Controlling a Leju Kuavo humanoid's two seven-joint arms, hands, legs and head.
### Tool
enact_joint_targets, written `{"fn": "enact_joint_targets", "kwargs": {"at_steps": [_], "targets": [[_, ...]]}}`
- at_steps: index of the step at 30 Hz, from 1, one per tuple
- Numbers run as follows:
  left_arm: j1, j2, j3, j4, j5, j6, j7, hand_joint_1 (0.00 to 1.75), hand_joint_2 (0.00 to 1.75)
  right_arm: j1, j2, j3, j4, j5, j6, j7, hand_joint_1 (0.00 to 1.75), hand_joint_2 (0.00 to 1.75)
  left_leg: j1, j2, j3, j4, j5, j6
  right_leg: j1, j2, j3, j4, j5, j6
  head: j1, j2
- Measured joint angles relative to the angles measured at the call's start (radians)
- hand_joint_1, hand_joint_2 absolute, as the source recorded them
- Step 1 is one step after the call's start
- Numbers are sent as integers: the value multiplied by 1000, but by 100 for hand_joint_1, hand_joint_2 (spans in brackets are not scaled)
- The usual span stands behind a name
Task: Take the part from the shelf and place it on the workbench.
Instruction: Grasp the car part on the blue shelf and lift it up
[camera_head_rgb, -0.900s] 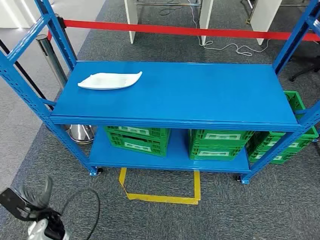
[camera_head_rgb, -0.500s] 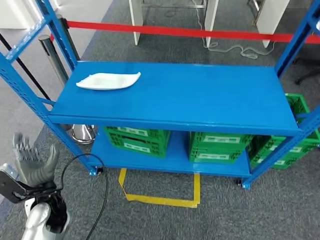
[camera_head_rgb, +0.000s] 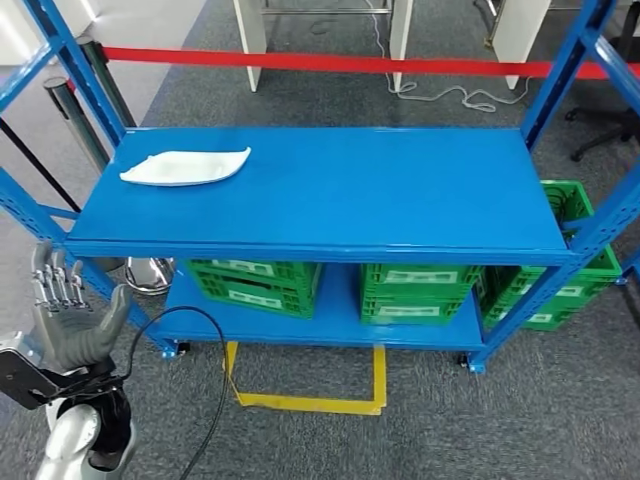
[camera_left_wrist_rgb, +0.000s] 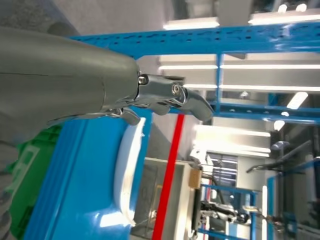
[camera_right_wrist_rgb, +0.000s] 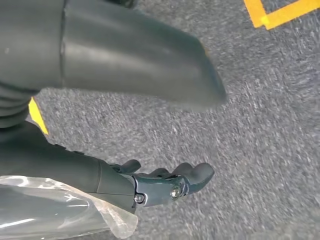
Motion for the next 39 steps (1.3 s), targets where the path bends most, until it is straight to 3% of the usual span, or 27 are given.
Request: {"fn": "enact_joint_targets", "kwargs": {"at_steps": [2,4,8,9,10,12,14,17,19,20,22,23,24,25,26,27,29,31,33,34,35,37,39], "targets": [[-12,10,-17,-3,-34,-5,0,0,0,-4,-1,0,-1,10,2,-5,0,0,-1,0,6,-28,2,-2,-1,-4,-2,-6,3,9,-3,0],[-28,16,-38,-4,-69,-4,1,0,0,-9,-2,2,-1,23,4,-11,0,0,8,2,20,-58,11,-8,1,-5,-12,12,-15,18,-1,0],[-68,20,-79,-1,-92,-1,8,0,0,-20,-4,7,0,36,13,-24,0,0,15,4,27,-72,17,-11,-8,-6,-118,218,-102,39,3,0],[-75,20,-88,1,-91,-1,11,0,0,-20,-5,7,1,33,17,-32,0,0,15,4,28,-71,17,-12,-11,-6,-132,238,-98,43,3,0],[-82,21,-97,4,-89,-3,17,0,0,-21,-5,6,1,29,22,-41,0,0,16,4,28,-70,16,-14,-13,-7,-126,220,-74,47,3,0],[-96,24,-112,11,-81,-10,33,0,0,-24,-5,6,1,20,29,-55,0,0,18,4,29,-64,11,-22,-15,-11,-70,96,-4,50,3,0],[-110,29,-124,19,-72,-20,47,0,0,-28,-4,6,2,13,35,-63,0,0,16,3,25,-52,4,-34,-14,-13,-19,-2,26,43,3,0],[-127,39,-140,30,-68,-38,59,0,0,-24,-3,6,2,6,37,-67,0,0,15,3,22,-48,5,-48,-11,-9,-10,-18,26,21,1,0],[-138,46,-148,36,-70,-47,62,0,0,-19,-1,5,3,5,37,-69,0,0,17,3,14,-28,-13,-58,-14,-9,-8,-22,30,9,0,0],[-143,50,-150,39,-71,-50,62,0,0,-18,1,5,3,6,37,-70,0,0,18,2,-1,9,-36,-63,-16,-10,-7,-23,31,3,-3,0],[-152,58,-155,49,-75,-54,63,0,0,-17,2,5,4,6,36,-70,0,0,21,2,-58,138,-98,-72,-16,-14,-7,-23,31,-4,-8,0],[-155,60,-157,57,-75,-55,64,0,0,-16,3,5,5,5,36,-71,0,0,22,2,-86,200,-119,-75,-16,-18,-7,-23,30,-5,-9,0],[-157,62,-159,66,-73,-56,64,0,0,-16,3,5,6,3,35,-71,0,0,23,2,-103,232,-122,-75,-15,-21,-6,-23,29,-6,-10,0],[-159,62,-161,76,-70,-58,64,0,0,-17,3,4,6,0,33,-72,0,0,23,3,-102,226,-106,-74,-15,-26,-5,-23,28,-6,-10,0],[-162,63,-162,84,-66,-61,64,0,0,-19,4,4,7,-3,32,-74,0,0,23,4,-83,182,-73,-72,-15,-31,-2,-23,27,-6,-10,0],[-165,64,-163,92,-61,-64,64,0,0,-21,4,4,7,-6,30,-76,0,0,22,14,-51,111,-34,-67,-15,-37,1,-23,25,-5,-11,0],[-170,65,-165,104,-53,-70,64,0,0,-24,4,4,9,-8,28,-79,0,0,12,45,2,-8,9,-57,-10,-50,5,-22,20,1,-12,0],[-169,67,-166,113,-47,-72,63,0,0,-23,4,3,12,-8,25,-79,0,0,3,56,14,-43,8,-49,-6,-68,6,-23,18,9,-12,0],[-162,68,-167,118,-44,-70,61,0,0,-23,4,3,16,-7,24,-79,0,0,6,38,13,-52,12,-40,-7,-79,7,-23,13,19,-11,0],[-159,69,-167,120,-44,-68,60,0,0,-24,4,4,18,-6,23,-79,0,0,8,29,14,-56,16,-34,-8,-70,1,-11,1,24,-10,0],[-158,70,-167,121,-45,-66,60,0,0,-25,4,4,20,-5,22,-79,0,0,12,21,15,-61,19,-29,-10,-55,-14,21,-20,29,-8,0],[-155,71,-166,123,-48,-61,59,0,0,-23,4,4,25,-3,19,-78,0,0,15,5,14,-63,22,-22,-12,-23,-73,143,-82,34,-5,0],[-150,72,-167,127,-51,-57,59,0,0,-20,4,4,31,-3,18,-77,0,0,15,-13,13,-62,22,-21,-12,-16,-128,249,-112,37,-5,0]]}}
